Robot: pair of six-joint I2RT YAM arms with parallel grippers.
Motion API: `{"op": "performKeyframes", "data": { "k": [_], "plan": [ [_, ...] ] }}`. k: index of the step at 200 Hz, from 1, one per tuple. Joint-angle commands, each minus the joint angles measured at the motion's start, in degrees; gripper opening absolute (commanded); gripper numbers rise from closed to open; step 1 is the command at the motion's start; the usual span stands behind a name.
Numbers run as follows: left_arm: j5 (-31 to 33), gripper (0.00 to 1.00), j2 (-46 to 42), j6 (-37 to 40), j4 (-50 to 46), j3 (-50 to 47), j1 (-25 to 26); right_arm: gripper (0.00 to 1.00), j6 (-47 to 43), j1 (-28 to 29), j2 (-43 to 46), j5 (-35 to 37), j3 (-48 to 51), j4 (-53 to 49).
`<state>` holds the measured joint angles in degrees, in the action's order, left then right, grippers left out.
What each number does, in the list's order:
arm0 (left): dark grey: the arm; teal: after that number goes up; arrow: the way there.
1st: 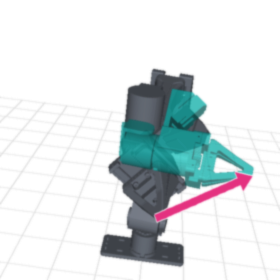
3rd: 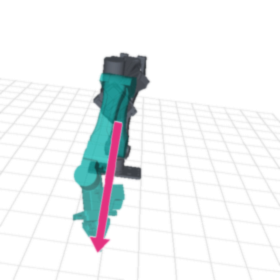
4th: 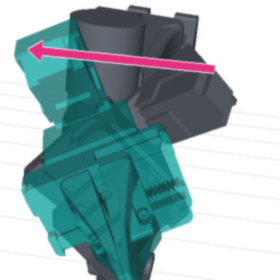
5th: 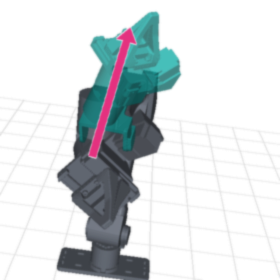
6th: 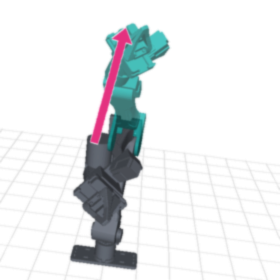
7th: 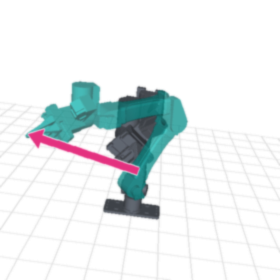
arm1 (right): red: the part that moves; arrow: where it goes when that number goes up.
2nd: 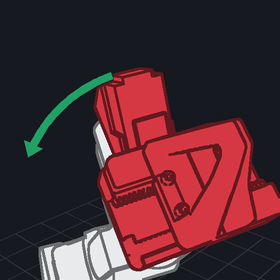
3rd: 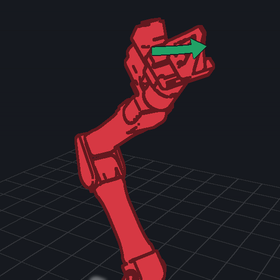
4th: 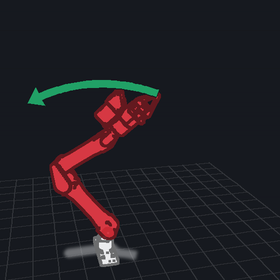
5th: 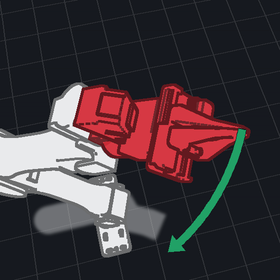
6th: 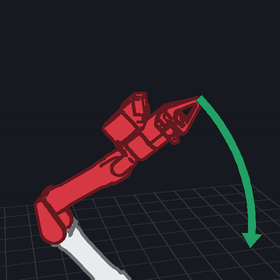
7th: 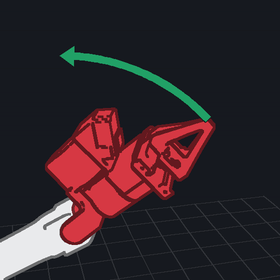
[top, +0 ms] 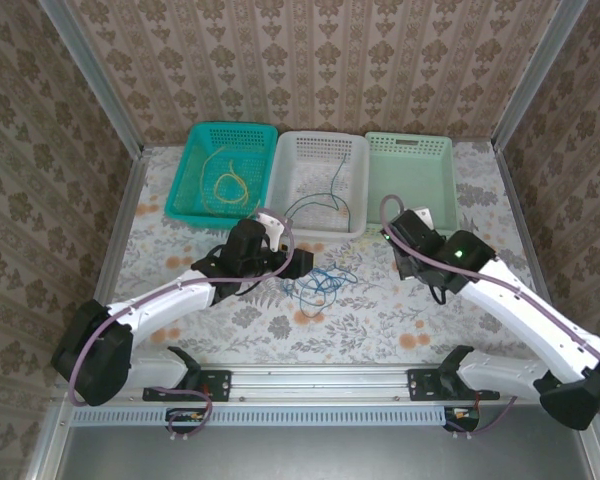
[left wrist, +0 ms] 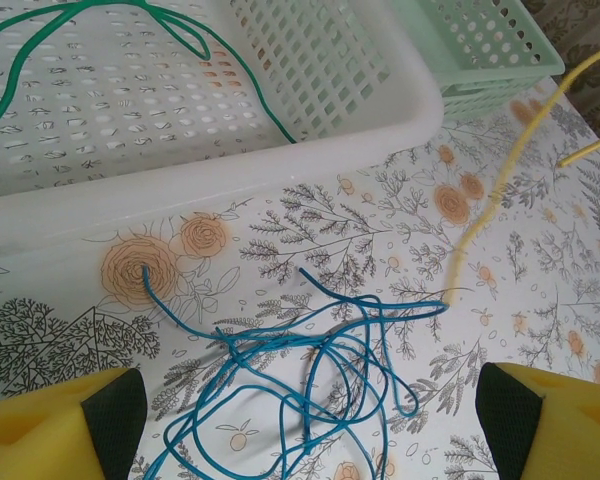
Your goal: Untangle the cables
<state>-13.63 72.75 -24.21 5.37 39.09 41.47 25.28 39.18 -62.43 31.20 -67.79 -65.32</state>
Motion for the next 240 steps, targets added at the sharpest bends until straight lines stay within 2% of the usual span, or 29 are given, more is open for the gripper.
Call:
{"op": "performKeyframes", "data": {
  "k": [1, 24, 49, 80, 108, 130, 148, 167, 188, 210, 227, 240],
  "plan": [
    [0.8, 0.89, -1.67, 1.09, -1.02, 1.8, -0.88, 0.0, -1.55, 0.11, 1.82, 1.68, -2.21, -3.39],
    [1.19, 0.88, -3.83, 1.17, -0.8, 1.69, -1.65, 0.0, -1.71, 0.11, 5.14, -2.49, -1.37, 1.4],
    [1.37, 0.89, -6.83, 2.89, -0.63, 1.6, -1.93, 0.0, -1.38, -0.26, 8.1, -13.59, 0.87, 11.28],
    [0.86, 0.89, -10.37, 5.32, -0.01, 1.3, -2.01, 0.0, 1.16, -1.06, 5.7, -24.14, 0.55, 17.94],
    [1.39, 0.89, -14.74, 6.76, 1.28, -0.2, -2.1, 0.0, 5.29, -5.98, 4.52, -36.16, 2.01, 24.62],
    [4.1, 0.87, -19.55, 7.07, 1.49, -2.29, -2.19, 0.0, 9.24, -10.99, 4.66, -43.99, 4.42, 29.12],
    [6.88, 0.85, -22.32, 6.98, -0.45, -2.87, -2.1, 0.0, 11.33, -12.85, 4.28, -47.43, 5.37, 31.48],
    [5.91, 0.85, -23.04, 6.41, 0.44, -3.36, -1.93, 0.0, 13.74, -13.5, 3.86, -50.85, 6.77, 35.99],
    [4.04, 0.84, -22.14, 3.43, 5.37, -4.38, -1.83, 0.0, 18.38, -14.19, 3.89, -54.82, 9.55, 44.83],
    [5.25, 0.84, -22.46, -1.41, 13.73, -6.92, -2.25, 0.0, 21.52, -14.22, 3.62, -56.39, 11.24, 51.57],
    [7.37, 0.84, -23.03, -4.77, 15.27, -7.21, -3.33, 0.0, 22.92, -14.22, 3.3, -56.08, 11.58, 53.91],
    [5.36, 0.84, -22.29, -7.29, 16.22, -6.45, -4.73, 0.0, 24.8, -14.22, 2.9, -56.69, 12.41, 57.31]
  ]
}}
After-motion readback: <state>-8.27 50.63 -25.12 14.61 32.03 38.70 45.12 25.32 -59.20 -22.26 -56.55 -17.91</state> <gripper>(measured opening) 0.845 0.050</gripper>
